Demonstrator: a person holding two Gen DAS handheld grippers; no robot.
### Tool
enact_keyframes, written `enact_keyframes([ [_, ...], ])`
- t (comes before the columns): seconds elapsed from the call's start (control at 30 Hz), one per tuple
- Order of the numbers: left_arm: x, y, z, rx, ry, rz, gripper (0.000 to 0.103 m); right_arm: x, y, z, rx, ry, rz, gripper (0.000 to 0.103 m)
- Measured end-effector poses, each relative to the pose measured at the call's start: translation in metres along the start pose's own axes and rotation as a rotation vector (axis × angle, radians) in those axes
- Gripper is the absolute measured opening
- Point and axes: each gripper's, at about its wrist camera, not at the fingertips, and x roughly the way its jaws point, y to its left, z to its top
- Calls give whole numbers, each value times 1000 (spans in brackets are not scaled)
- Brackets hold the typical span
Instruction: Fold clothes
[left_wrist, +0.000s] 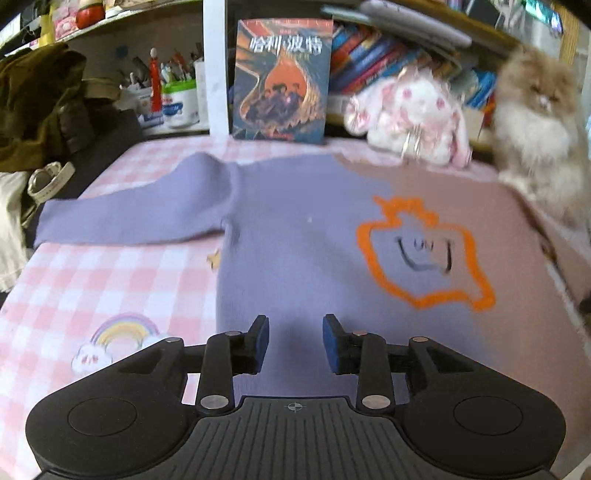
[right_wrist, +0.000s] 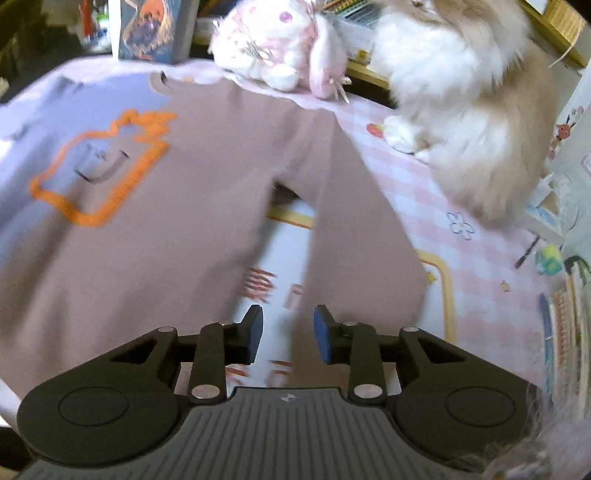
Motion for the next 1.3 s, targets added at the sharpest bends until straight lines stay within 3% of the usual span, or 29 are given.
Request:
enact_keyframes([
  [0.23,-2,-7,-8,-33,15,63,37,14,-29,1,-5,34,31,24],
  [0.33,-5,-11,-7,-41,6,92,37,13,-48,7,-1,23,36,3],
  [0.4,-9,-12,-7,-49,-4,115,37,12,-60,12,1,16,40,3],
  [0.43,-11,-11,-8,-54,-7,127,38,11,-71,15,9,3,14,3],
  [0.57,-19,-11,-12,-70,-9,174,42,8,-125,33,97,-97,-237,7],
  [0.67,-25,-10,-17,-77,-6,200,49,3,-150,40,152,-149,-359,30],
  [0.73,-27,-7,-21,-87,1,195,50,-2,-158,43,174,-187,-401,34],
  [0.83,-28,0,-26,-112,10,170,50,-21,-121,34,122,-232,-174,42],
  [0.93,-27,9,-31,-141,11,136,51,-26,-74,14,123,-148,126,44],
  [1.0,-27,15,-35,-154,14,105,51,-25,-41,-2,107,-87,228,44],
  [1.07,-26,21,-39,-166,21,69,51,-27,-15,-15,84,-56,248,44],
  [1.3,-24,38,-52,-179,55,-63,45,-27,22,-41,138,39,148,43],
])
